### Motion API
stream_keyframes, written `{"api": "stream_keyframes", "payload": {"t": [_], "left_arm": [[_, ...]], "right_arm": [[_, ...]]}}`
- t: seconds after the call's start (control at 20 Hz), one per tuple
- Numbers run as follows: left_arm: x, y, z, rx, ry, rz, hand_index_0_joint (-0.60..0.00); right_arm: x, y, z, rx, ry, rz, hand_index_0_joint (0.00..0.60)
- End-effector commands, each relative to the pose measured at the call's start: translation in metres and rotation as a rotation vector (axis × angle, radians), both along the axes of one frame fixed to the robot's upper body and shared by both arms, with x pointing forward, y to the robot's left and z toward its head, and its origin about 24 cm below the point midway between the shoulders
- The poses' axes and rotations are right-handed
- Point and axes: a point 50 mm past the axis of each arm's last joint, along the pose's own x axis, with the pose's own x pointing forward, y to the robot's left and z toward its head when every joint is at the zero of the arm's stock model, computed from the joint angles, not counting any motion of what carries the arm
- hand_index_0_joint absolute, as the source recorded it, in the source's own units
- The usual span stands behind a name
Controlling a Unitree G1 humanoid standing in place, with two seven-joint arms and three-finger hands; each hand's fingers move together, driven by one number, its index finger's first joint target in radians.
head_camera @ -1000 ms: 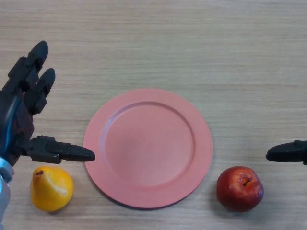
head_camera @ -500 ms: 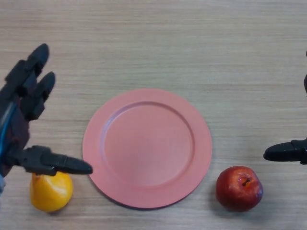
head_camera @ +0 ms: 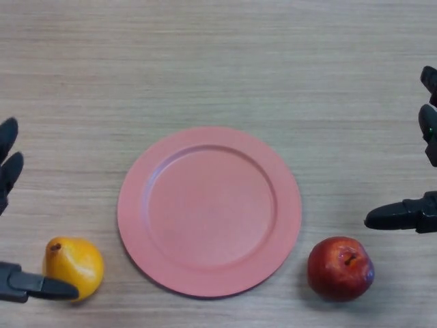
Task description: Pick up the yellow pear and place it on the plate
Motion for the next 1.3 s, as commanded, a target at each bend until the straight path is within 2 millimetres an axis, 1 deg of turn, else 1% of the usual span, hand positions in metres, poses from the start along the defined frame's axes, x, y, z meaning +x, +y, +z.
{"api": "stream_keyframes", "payload": {"t": [0.05, 0.25, 0.35, 0.55, 0.8, 0.9, 0.95, 1.0, 1.05, 1.1, 1.15, 1.3], "left_arm": [[-0.009, 0.017, 0.025, 0.168, -0.189, 0.050, 0.000], [-0.007, 0.028, 0.002, 0.177, -0.115, 0.088, 0.000], [-0.002, 0.027, -0.010, 0.182, -0.106, 0.108, 0.000], [0.007, 0.017, -0.029, 0.150, -0.047, 0.106, 0.000], [0.016, 0.008, -0.044, 0.073, 0.006, 0.101, 0.000], [0.019, 0.004, -0.048, 0.084, 0.001, 0.098, 0.000], [0.019, 0.004, -0.048, 0.090, 0.001, 0.098, -0.101], [0.019, 0.004, -0.049, 0.119, -0.003, 0.104, -0.250], [0.020, 0.004, -0.051, 0.151, -0.009, 0.113, -0.351], [0.019, 0.004, -0.055, 0.213, 0.003, 0.116, -0.500], [0.018, 0.006, -0.058, 0.283, 0.019, 0.116, -0.600], [0.018, 0.008, -0.061, 0.370, 0.002, 0.134, -0.600]], "right_arm": [[-0.003, -0.001, 0.037, -0.010, -0.225, 0.006, 0.000], [-0.003, 0.001, 0.035, -0.011, -0.217, 0.015, 0.000], [-0.004, -0.001, 0.034, -0.004, -0.208, 0.014, 0.000], [-0.006, -0.004, 0.034, 0.001, -0.203, 0.009, 0.000], [-0.008, -0.008, 0.037, -0.002, -0.223, -0.013, 0.000], [-0.008, -0.009, 0.038, 0.004, -0.234, -0.020, 0.000], [-0.008, -0.009, 0.038, 0.005, -0.233, -0.020, 0.000], [-0.008, -0.009, 0.038, 0.005, -0.231, -0.020, 0.000], [-0.008, -0.010, 0.038, 0.004, -0.230, -0.021, 0.000], [-0.008, -0.010, 0.038, 0.002, -0.230, -0.022, 0.000], [-0.008, -0.011, 0.038, -0.003, -0.236, -0.026, 0.000], [-0.009, -0.011, 0.037, -0.002, -0.229, -0.030, 0.000]]}}
